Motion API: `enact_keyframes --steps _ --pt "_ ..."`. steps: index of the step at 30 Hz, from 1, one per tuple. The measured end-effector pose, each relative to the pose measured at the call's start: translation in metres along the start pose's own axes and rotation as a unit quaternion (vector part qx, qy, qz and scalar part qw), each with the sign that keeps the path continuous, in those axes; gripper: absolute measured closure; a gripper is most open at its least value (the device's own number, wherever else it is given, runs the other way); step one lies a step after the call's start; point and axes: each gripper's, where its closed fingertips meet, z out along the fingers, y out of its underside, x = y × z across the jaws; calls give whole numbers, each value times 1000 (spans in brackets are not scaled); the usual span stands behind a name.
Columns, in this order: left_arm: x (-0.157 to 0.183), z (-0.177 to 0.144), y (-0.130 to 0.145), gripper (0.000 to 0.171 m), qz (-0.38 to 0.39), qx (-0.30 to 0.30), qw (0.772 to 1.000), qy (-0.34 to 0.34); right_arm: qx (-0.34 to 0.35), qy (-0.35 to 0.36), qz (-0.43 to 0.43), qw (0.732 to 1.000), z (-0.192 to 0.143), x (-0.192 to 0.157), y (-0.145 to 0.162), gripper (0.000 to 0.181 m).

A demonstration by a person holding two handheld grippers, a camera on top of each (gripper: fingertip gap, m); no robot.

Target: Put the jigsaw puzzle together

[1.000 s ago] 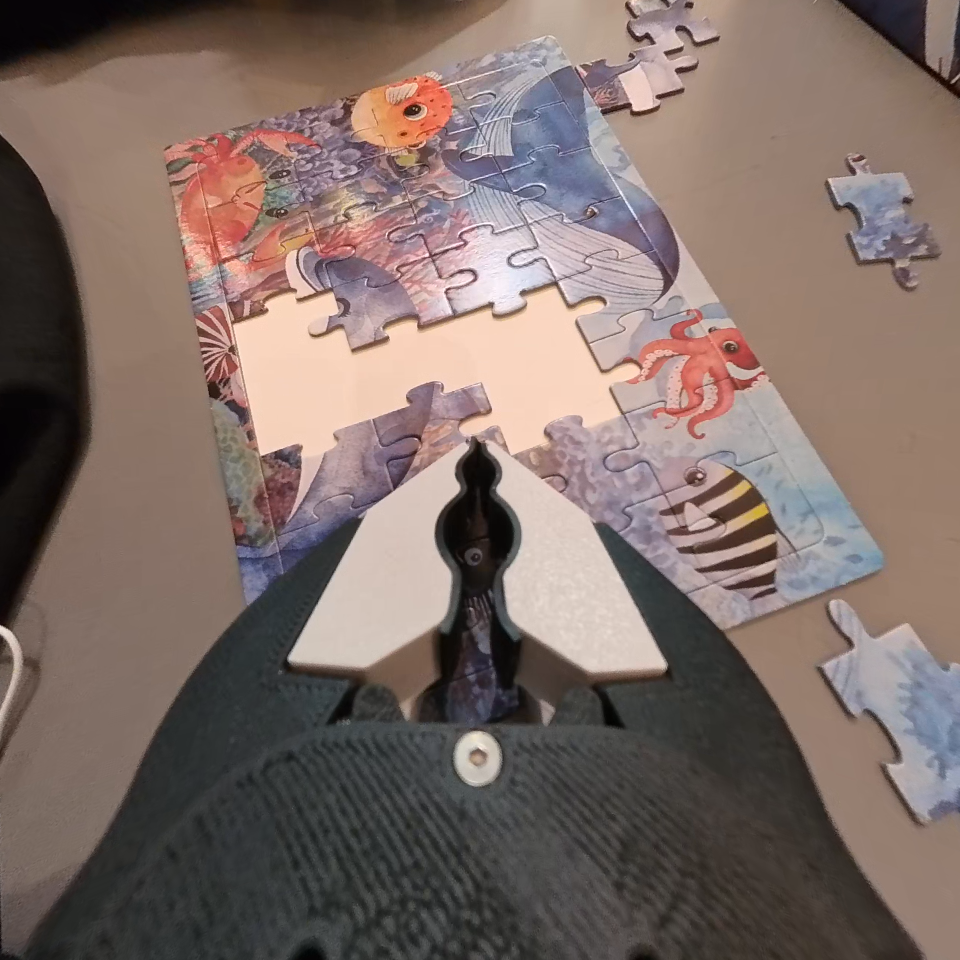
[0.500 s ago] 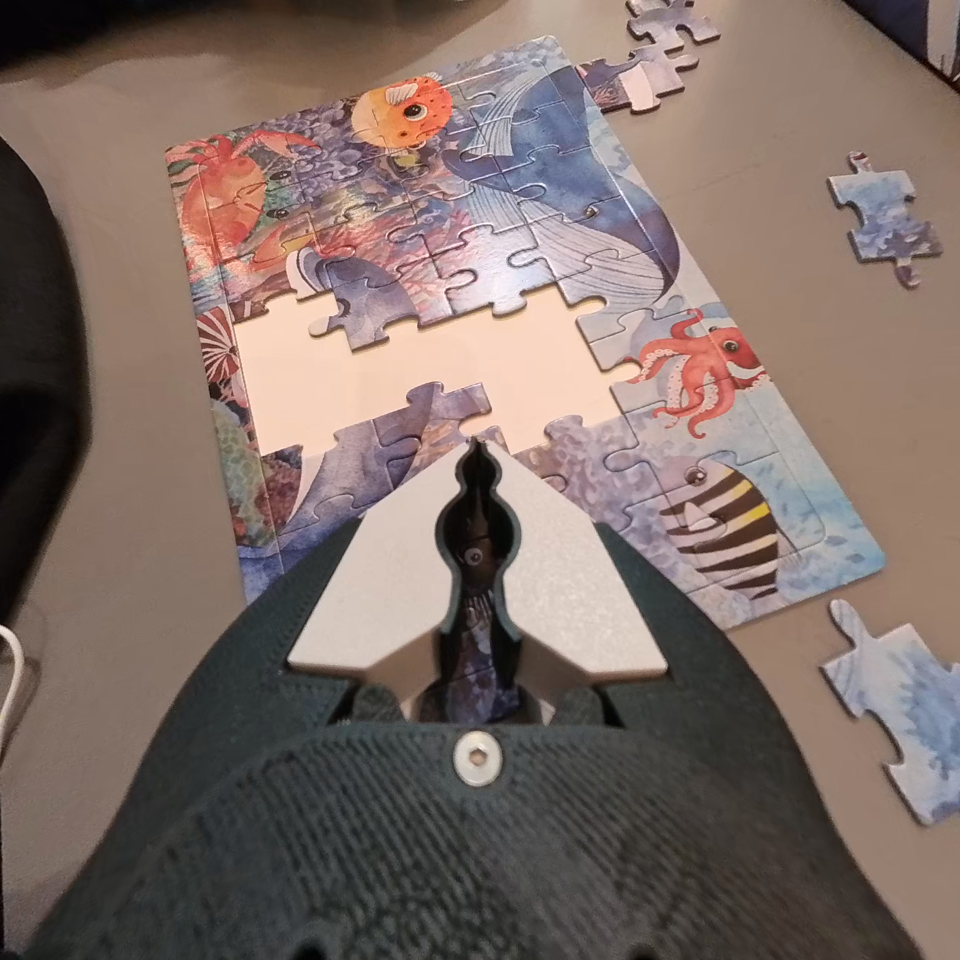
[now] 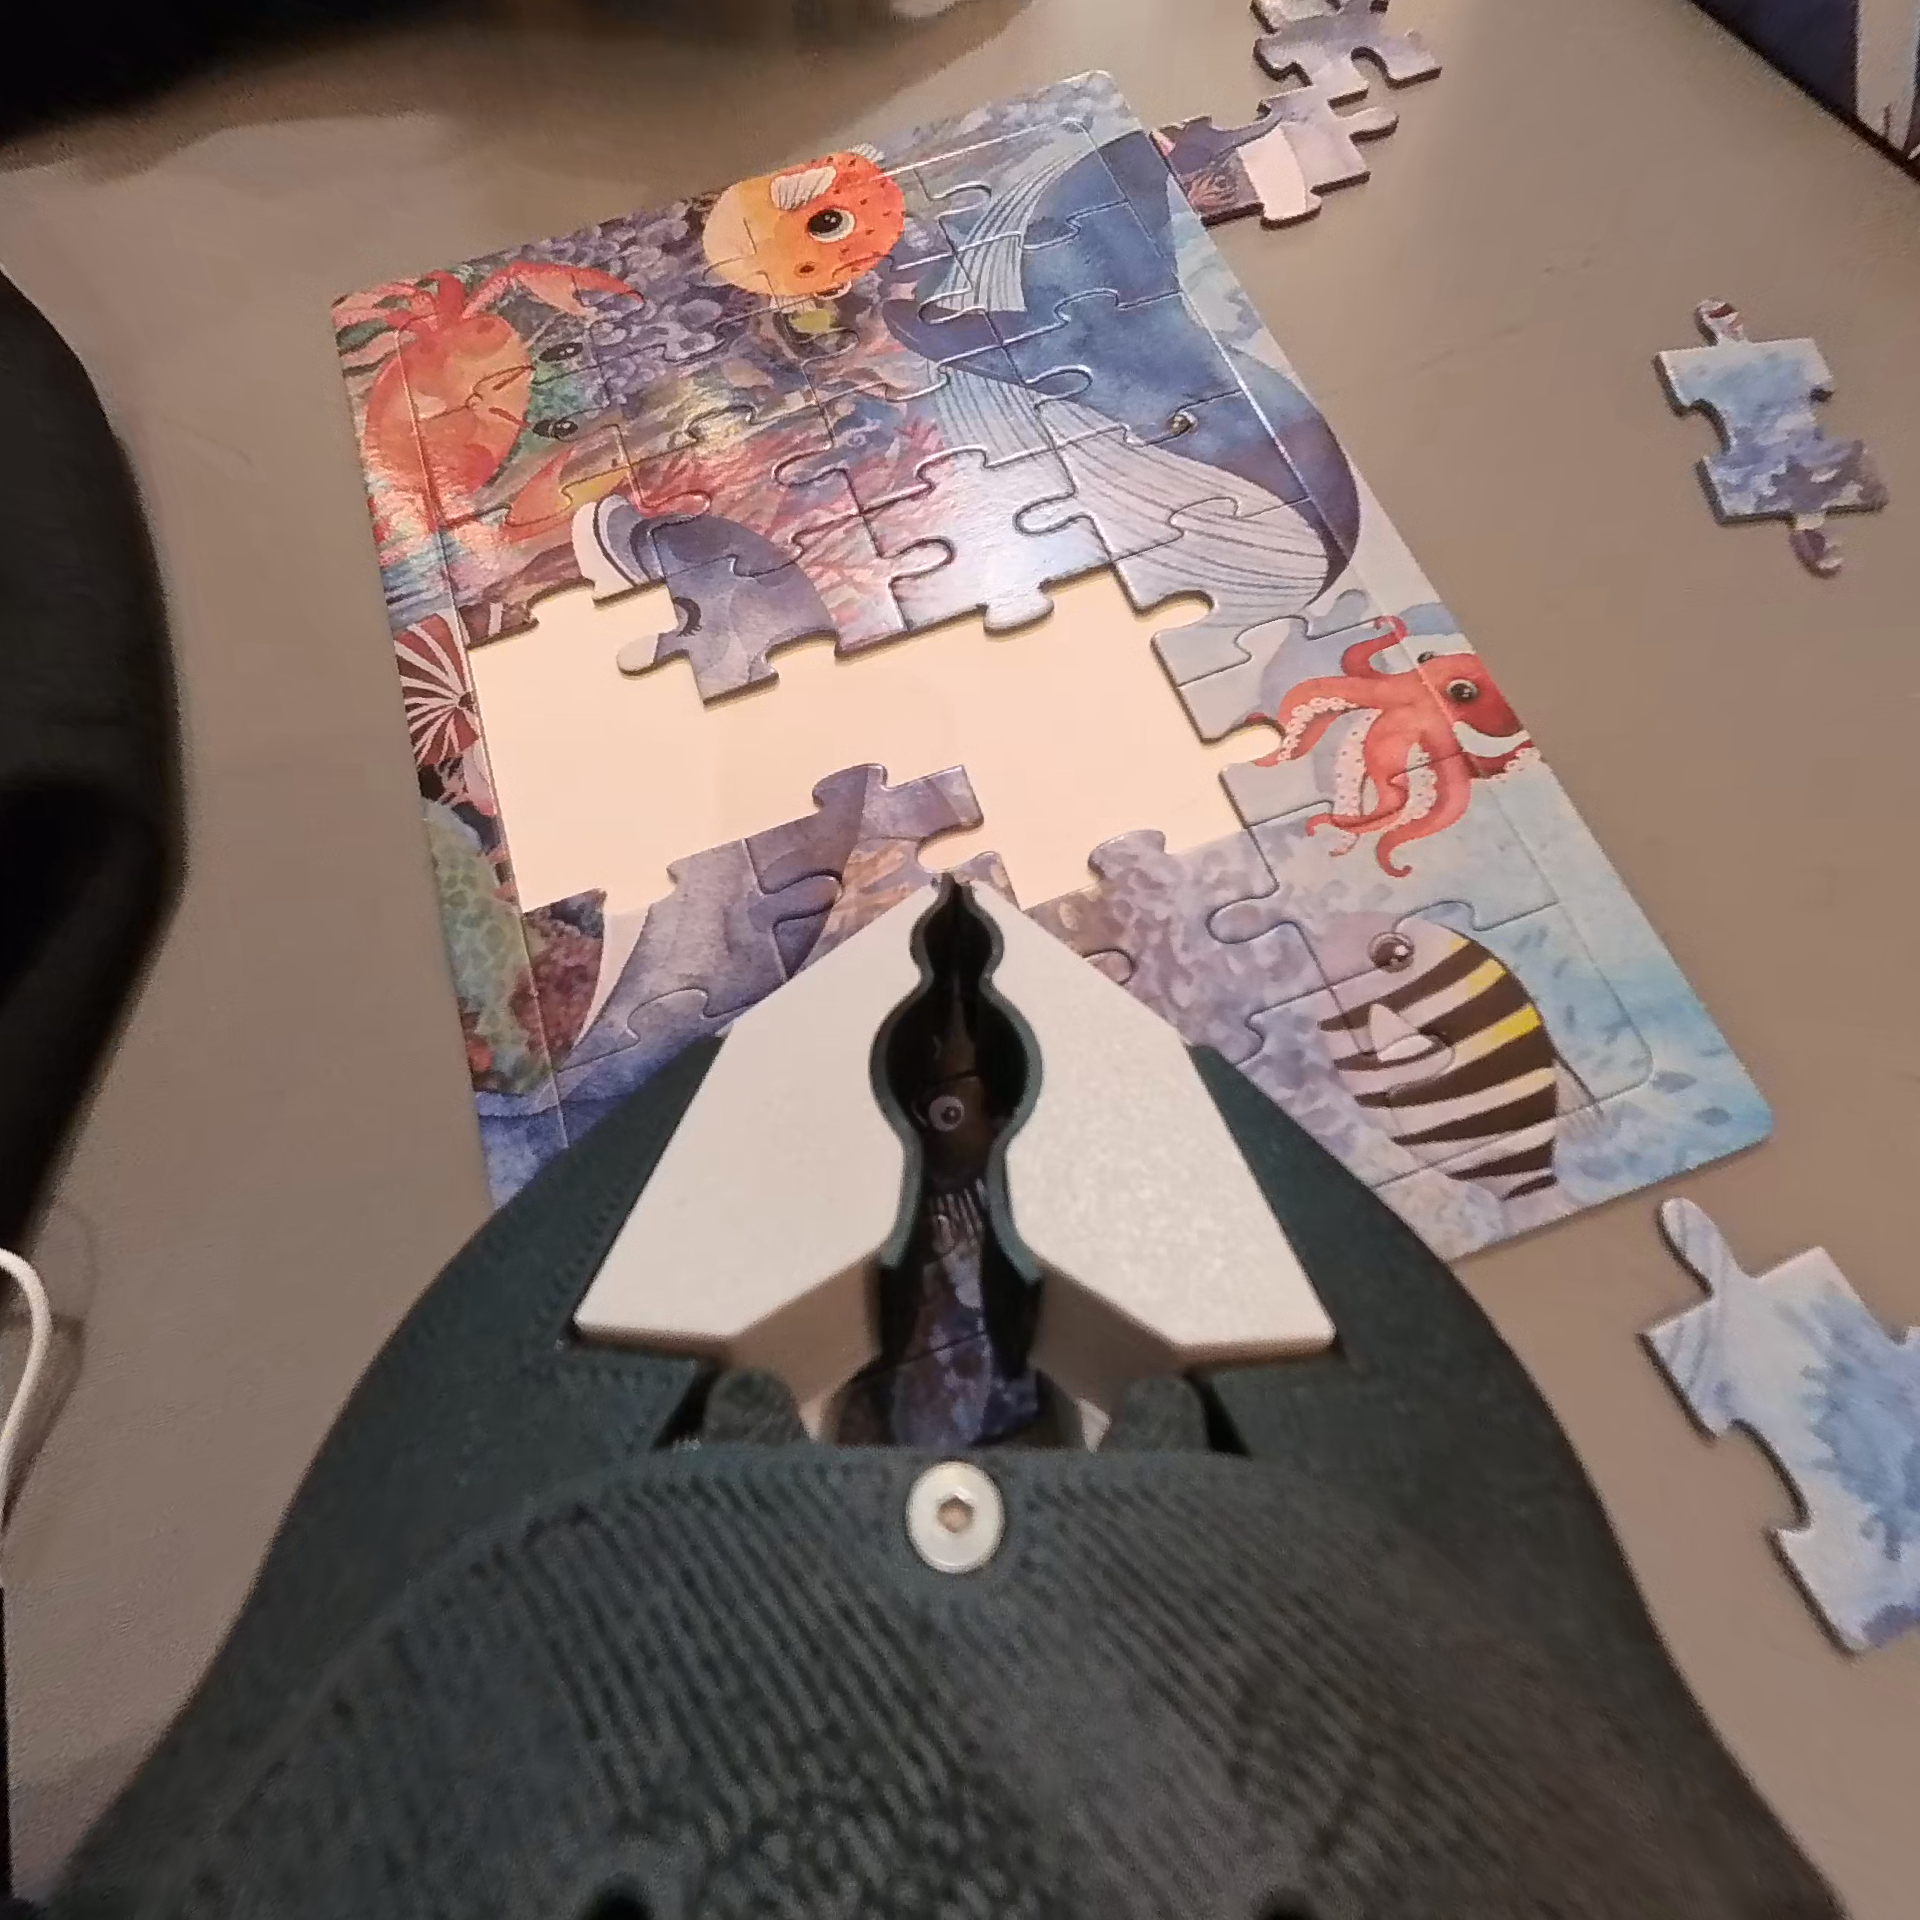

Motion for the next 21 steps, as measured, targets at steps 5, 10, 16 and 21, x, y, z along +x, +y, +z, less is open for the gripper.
enact_keyframes --steps 5,10,16,21 --pt "-10 2 5 103 -93 -15 995 25 0 -2 2 1000 0 0 0 181" --pt "-4 4 9 136 -60 -29 998 19 0 -1 2 1000 0 0 0 181" --pt "6 4 8 165 -34 -30 998 31 0 0 2 1000 0 0 0 181" --pt "9 4 7 171 -30 -28 998 43 0 0 2 1000 0 0 0 181"
